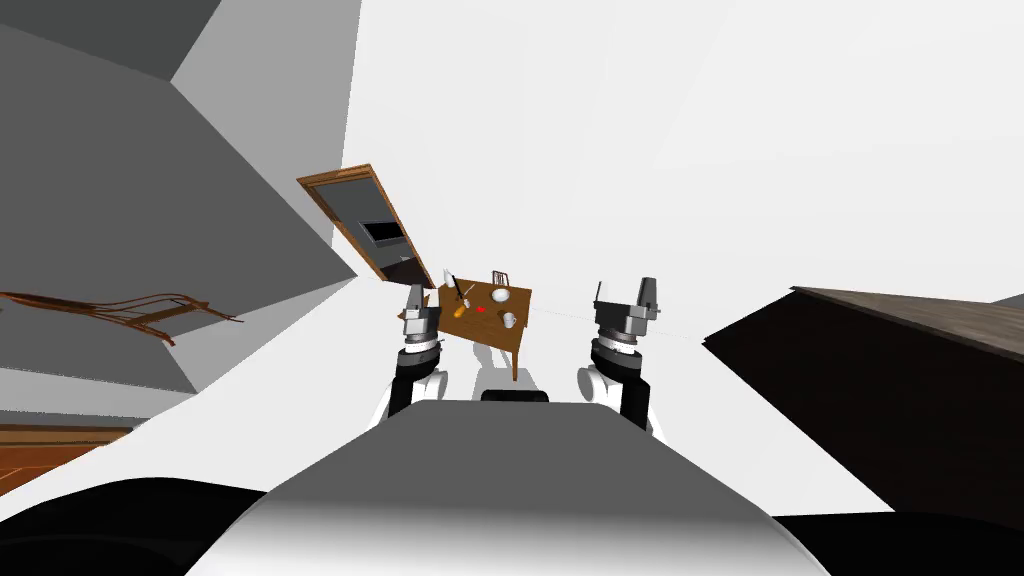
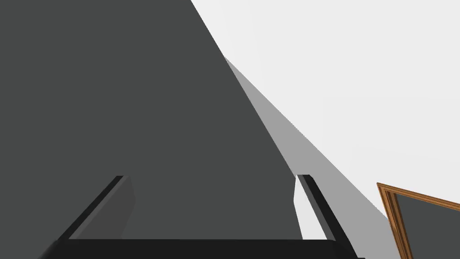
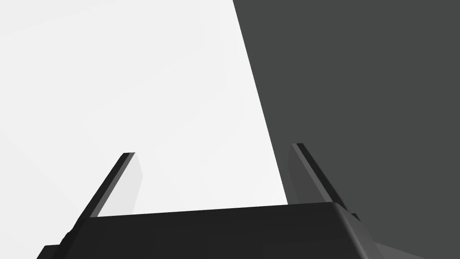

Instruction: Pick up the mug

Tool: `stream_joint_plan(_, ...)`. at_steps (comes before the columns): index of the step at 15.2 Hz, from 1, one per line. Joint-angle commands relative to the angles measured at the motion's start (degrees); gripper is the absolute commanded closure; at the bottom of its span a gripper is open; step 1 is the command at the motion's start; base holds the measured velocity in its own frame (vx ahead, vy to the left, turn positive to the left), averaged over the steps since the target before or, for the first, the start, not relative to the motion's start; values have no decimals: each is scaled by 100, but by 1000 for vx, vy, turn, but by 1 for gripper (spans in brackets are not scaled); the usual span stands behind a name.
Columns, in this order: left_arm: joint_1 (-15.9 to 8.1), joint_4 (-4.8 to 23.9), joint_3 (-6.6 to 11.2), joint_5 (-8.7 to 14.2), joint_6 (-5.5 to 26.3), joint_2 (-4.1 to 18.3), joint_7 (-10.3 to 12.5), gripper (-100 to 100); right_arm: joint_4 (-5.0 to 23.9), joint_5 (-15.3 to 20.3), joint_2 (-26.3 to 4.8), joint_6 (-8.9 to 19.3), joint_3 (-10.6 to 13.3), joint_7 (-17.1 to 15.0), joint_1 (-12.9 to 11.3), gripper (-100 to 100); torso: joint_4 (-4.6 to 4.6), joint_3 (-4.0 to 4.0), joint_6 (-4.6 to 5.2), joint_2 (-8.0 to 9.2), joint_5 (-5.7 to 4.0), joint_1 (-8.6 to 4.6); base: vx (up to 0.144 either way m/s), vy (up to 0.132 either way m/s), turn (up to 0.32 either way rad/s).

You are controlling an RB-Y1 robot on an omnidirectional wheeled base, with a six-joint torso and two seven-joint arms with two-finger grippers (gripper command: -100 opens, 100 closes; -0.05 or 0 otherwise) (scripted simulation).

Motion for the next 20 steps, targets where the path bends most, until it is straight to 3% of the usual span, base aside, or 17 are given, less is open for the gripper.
stream_joint_plan(1, 96, 54, -22, 47, 7, 265, 6, -100, 0, 0, 0, 0, 0, 0, 0, 0, 0, 0, 0, 0, 0, 0, -68, -31, -66)
stream_joint_plan(2, 96, 54, -22, 47, 7, 265, 6, -100, 0, 0, 0, 0, 0, 0, -1, 0, 2, 7, 1, 15, -1, -7, -124, -40, -75)
stream_joint_plan(10, 635, 463, -48, 323, 17, 1267, 116, -100, 1, 0, 1, 1, 2, 0, -3, 0, 17, 44, 2, 76, -10, -43, -168, -102, -121)
stream_joint_plan(11, 635, 463, -48, 323, 17, 1300, 116, -100, 1, 0, 1, 1, 2, 0, -3, 0, 16, 41, 2, 71, -9, -39, -109, -75, -97)
stream_joint_plan(12, 756, 573, -39, 384, 14, 1493, 152, -100, 1, 0, 1, 1, 1, 0, -2, 0, 14, 37, 1, 63, -8, -32, -100, -66, -147)
stream_joint_plan(13, 756, 573, -39, 384, 14, 1520, 152, -100, 1, 0, 1, 1, 1, 0, -2, 0, 13, 33, 3, 57, -6, -26, -89, -57, -125)
stream_joint_plan(20, 1270, 1123, 11, 629, 7, 2404, 361, -100, 0, 0, 1, 0, 1, 0, -1, 0, 5, 13, 2, 21, -6, -25, -43, -76, -161)
